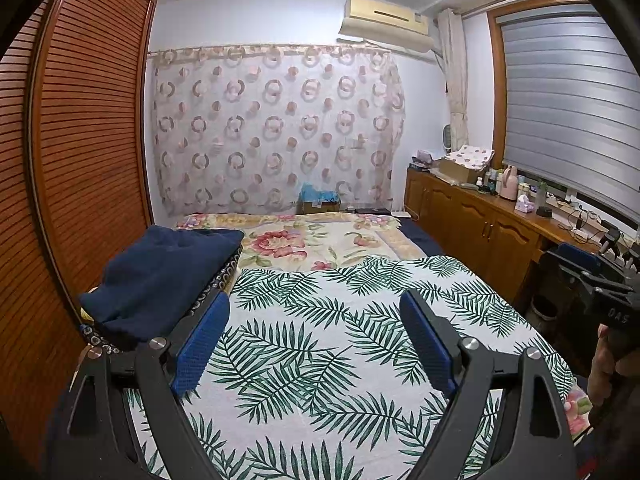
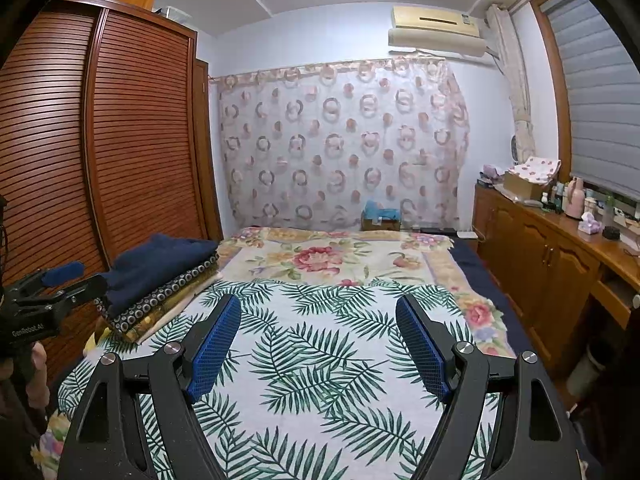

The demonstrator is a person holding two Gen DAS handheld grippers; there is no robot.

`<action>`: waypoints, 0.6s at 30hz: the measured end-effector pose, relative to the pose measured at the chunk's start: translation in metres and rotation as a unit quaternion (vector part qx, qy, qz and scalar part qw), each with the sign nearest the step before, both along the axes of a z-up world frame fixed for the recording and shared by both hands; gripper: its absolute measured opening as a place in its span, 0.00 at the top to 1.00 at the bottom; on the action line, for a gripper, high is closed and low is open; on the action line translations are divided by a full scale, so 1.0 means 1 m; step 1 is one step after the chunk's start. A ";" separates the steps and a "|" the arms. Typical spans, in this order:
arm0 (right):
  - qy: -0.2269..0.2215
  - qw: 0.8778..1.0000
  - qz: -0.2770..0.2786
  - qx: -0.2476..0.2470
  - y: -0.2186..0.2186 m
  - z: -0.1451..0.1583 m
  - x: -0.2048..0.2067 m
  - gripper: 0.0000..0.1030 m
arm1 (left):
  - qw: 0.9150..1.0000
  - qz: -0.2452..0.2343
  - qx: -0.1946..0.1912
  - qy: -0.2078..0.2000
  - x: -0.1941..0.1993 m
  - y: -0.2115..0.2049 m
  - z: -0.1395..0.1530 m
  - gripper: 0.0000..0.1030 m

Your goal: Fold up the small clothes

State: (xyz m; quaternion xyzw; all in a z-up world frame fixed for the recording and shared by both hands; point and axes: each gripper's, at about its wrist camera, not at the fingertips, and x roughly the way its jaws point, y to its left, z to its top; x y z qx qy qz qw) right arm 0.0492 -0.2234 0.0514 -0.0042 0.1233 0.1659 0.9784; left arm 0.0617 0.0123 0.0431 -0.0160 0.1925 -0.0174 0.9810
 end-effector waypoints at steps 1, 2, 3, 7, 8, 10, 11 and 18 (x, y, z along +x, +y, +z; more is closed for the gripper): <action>0.000 1.000 0.000 0.000 0.000 0.000 0.000 0.21 | 1.000 0.000 0.001 -0.001 0.000 -0.001 0.001 0.15; 0.000 1.000 0.000 0.000 -0.001 0.001 0.000 0.21 | 1.000 0.000 0.000 -0.001 0.000 -0.001 0.001 0.15; 0.000 1.000 0.000 0.001 0.000 0.000 0.000 0.21 | 1.000 0.000 -0.001 -0.001 0.000 -0.001 0.001 0.15; -0.001 1.000 0.000 0.003 -0.001 0.000 0.000 0.21 | 1.000 0.000 0.000 -0.004 -0.002 0.000 0.003 0.15; -0.001 1.000 0.000 0.003 -0.001 0.000 0.000 0.21 | 1.000 -0.001 0.000 -0.004 -0.003 -0.001 0.003 0.15; -0.001 1.000 0.001 0.003 -0.001 0.001 0.000 0.21 | 1.000 -0.001 0.000 -0.004 -0.003 0.000 0.003 0.15; -0.002 1.000 0.001 0.003 -0.001 -0.001 -0.001 0.21 | 1.000 -0.001 0.000 -0.004 -0.003 0.000 0.003 0.15; -0.001 1.000 0.002 0.004 -0.004 -0.002 0.001 0.21 | 1.000 0.000 0.000 -0.004 -0.003 0.000 0.002 0.15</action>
